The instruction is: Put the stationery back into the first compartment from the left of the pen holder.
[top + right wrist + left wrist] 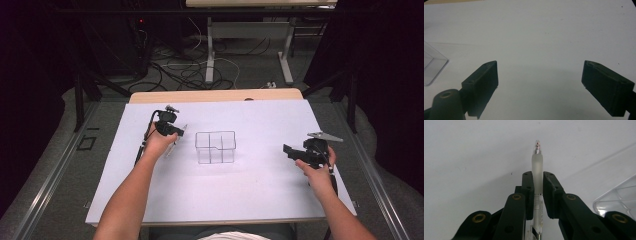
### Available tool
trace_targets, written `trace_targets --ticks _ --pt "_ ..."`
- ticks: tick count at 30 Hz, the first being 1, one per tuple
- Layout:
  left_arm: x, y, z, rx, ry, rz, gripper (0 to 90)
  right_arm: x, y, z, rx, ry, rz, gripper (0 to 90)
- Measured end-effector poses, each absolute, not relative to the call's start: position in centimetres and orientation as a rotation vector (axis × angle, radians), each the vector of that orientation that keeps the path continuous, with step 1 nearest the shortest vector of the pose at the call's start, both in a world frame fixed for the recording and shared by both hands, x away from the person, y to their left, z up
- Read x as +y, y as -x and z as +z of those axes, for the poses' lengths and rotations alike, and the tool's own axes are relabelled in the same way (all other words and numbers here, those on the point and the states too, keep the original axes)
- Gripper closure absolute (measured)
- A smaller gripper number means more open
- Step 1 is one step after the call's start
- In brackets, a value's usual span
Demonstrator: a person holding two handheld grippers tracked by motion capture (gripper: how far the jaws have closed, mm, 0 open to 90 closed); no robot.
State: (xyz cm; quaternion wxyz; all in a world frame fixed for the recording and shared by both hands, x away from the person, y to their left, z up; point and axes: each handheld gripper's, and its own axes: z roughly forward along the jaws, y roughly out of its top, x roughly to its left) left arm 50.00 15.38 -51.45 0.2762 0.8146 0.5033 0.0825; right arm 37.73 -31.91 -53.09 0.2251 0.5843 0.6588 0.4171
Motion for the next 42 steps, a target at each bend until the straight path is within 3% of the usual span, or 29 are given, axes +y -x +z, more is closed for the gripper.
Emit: trace_targets --ticks 42 --pt "13.9 -46.0 -46.8 1.15 -1.876 0.303 80.4 -31.9 -37.7 -53.1 1.815 -1.615 1.151 13.6"
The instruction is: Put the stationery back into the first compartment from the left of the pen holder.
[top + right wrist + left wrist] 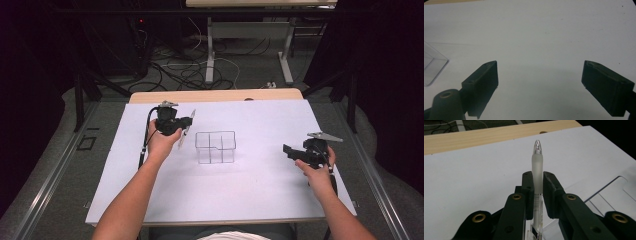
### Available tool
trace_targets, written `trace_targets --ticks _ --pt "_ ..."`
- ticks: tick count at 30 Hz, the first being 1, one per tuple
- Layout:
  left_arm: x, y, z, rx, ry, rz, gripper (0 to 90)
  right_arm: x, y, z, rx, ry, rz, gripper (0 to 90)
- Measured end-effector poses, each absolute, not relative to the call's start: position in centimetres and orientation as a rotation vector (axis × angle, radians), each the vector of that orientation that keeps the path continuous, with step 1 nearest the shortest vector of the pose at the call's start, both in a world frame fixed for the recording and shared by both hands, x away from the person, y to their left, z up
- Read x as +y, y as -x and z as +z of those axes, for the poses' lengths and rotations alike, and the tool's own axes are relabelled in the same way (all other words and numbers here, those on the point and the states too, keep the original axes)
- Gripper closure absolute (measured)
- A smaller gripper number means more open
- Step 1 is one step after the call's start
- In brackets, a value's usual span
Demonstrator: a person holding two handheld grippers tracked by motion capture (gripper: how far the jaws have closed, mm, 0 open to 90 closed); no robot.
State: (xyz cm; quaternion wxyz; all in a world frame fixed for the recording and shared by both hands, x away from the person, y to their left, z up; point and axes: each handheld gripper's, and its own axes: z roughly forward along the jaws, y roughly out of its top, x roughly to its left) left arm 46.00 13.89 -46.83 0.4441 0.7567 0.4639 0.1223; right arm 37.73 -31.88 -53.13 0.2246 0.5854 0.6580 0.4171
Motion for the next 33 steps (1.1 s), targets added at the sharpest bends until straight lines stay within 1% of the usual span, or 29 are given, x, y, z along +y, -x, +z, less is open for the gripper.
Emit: trace_targets --ticks 13,21,33 --pt "13.8 -45.0 -45.3 1.078 -1.79 0.365 80.4 -31.9 -37.7 -53.1 1.815 -1.615 1.149 13.7" --pt "13.5 -44.1 -44.0 1.033 -1.72 0.353 80.3 -31.9 -37.8 -53.1 1.817 -1.608 1.146 13.6" --pt "11.9 -42.8 -42.1 0.93 -1.687 0.354 80.3 -31.9 -37.8 -53.1 1.817 -1.607 1.146 13.6"
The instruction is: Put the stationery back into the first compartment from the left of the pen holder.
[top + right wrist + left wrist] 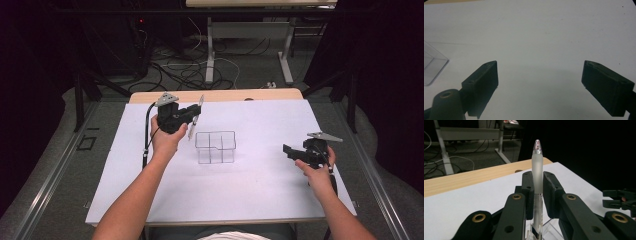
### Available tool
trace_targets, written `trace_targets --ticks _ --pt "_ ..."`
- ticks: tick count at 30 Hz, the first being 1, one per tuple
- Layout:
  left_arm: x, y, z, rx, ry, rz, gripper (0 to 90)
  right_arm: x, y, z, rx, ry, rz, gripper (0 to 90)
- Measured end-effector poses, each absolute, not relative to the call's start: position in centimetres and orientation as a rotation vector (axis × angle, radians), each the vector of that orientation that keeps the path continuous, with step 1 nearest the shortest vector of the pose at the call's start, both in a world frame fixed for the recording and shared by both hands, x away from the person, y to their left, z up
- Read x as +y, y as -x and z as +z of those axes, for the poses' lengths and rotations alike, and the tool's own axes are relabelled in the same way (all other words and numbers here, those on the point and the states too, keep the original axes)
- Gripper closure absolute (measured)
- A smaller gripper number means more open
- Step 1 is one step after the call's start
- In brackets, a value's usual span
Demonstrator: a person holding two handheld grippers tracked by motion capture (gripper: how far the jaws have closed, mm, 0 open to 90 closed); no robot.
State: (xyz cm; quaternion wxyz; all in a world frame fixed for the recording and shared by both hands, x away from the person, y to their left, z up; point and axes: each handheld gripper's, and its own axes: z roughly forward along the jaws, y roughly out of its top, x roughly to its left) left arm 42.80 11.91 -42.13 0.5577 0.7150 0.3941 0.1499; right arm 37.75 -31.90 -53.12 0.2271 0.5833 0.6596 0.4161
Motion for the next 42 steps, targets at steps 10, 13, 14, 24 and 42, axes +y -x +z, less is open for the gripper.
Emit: trace_targets --ticks 10,13,14,24,42 --pt "10.8 -42.1 -41.6 0.89 -1.676 0.343 80.4 -31.9 -37.8 -53.1 1.819 -1.606 1.145 13.6" --pt "10.6 -42.1 -41.7 0.88 -1.675 0.35 80.3 -31.9 -37.7 -53.1 1.815 -1.615 1.149 13.6" --pt "10.5 -42.0 -41.8 0.879 -1.683 0.345 80.4 -31.9 -37.7 -53.1 1.817 -1.612 1.149 13.6" --pt "9.8 -42.5 -42.6 0.889 -1.678 0.371 80.3 -31.9 -37.8 -53.1 1.821 -1.605 1.146 13.6" --pt "8.7 -42.7 -45.8 0.926 -1.734 0.342 80.4 -31.9 -37.8 -53.1 1.828 -1.605 1.152 13.7"
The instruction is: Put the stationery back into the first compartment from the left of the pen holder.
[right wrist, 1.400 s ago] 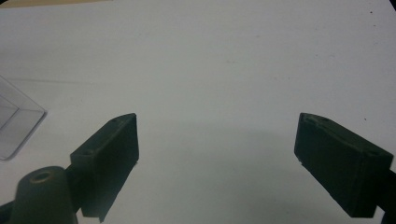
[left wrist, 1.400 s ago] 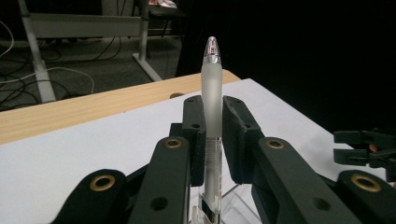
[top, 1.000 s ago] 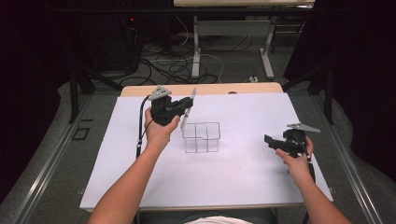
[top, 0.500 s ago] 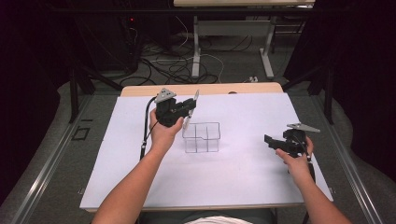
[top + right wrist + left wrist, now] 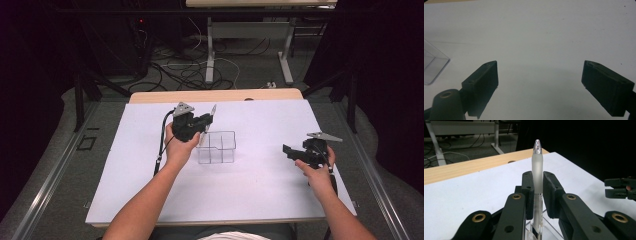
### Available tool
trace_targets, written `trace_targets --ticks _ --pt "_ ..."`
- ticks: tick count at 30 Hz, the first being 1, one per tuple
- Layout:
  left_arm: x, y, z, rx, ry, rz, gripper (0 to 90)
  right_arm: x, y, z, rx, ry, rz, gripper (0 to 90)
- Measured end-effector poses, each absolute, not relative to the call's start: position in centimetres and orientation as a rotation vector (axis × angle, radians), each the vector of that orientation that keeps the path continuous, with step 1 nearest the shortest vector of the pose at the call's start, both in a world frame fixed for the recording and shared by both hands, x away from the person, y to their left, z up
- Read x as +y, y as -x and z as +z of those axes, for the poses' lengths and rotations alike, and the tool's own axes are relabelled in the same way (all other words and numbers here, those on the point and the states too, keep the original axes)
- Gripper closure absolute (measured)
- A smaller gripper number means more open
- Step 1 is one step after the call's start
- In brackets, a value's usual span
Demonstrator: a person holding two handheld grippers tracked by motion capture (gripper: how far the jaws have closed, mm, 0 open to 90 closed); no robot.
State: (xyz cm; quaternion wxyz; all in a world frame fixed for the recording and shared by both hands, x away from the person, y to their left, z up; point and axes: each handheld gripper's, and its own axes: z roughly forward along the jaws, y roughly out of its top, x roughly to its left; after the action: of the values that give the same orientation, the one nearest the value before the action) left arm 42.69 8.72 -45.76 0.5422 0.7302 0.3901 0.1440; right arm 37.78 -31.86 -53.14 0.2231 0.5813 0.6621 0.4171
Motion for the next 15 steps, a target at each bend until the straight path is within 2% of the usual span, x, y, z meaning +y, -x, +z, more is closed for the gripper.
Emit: trace_targets --ticks 15 --pt "8.9 -42.5 -47.0 0.942 -1.748 0.343 80.3 -31.8 -37.8 -53.1 1.831 -1.603 1.154 14.0"
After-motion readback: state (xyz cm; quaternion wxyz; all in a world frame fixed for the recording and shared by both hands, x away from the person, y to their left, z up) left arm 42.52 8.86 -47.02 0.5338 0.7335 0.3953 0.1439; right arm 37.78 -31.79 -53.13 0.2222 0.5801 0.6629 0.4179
